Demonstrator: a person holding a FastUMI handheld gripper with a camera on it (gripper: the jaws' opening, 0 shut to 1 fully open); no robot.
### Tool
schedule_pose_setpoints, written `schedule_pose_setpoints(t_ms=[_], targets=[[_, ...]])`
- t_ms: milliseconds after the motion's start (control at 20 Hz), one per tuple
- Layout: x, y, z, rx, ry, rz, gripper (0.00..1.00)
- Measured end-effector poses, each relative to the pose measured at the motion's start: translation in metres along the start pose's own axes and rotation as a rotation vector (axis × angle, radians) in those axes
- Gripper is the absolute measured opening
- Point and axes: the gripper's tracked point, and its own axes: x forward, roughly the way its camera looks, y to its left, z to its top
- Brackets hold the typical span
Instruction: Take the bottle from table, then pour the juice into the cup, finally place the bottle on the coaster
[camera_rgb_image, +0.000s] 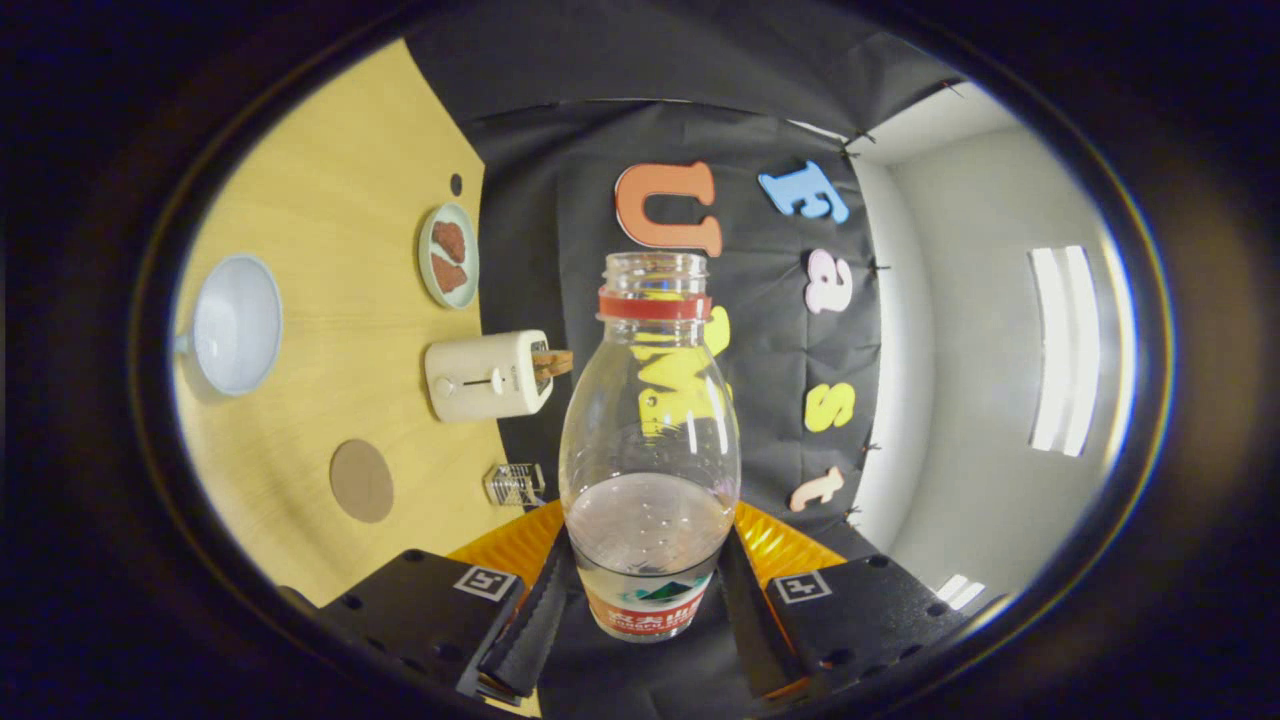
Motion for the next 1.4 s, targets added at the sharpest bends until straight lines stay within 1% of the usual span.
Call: schedule_pose_setpoints(t_ms=[200, 400, 550, 600, 700, 900, 950, 1000, 1100, 1200, 1250, 1400], targets=[[0.009, 0.007, -0.014, 0.363, 0.103, 0.129, 0.79], [0.021, 0.005, -0.036, 0.648, 0.23, 0.188, 0.79], [0.031, -0.009, -0.044, 0.858, 0.267, 0.205, 0.79], [0.033, -0.016, -0.047, 0.908, 0.278, 0.206, 0.79], [0.039, -0.024, -0.056, 0.964, 0.293, 0.204, 0.79], [0.049, -0.041, -0.063, 1.079, 0.278, 0.192, 0.79], [0.051, -0.047, -0.068, 1.098, 0.282, 0.17, 0.79], [0.054, -0.051, -0.067, 1.118, 0.271, 0.166, 0.79], [0.057, -0.052, -0.067, 1.15, 0.259, 0.17, 0.79], [0.062, -0.049, -0.06, 1.195, 0.246, 0.191, 0.79], [0.066, -0.048, -0.062, 1.202, 0.256, 0.179, 0.79], [0.072, -0.041, -0.053, 1.216, 0.214, 0.176, 0.79]])
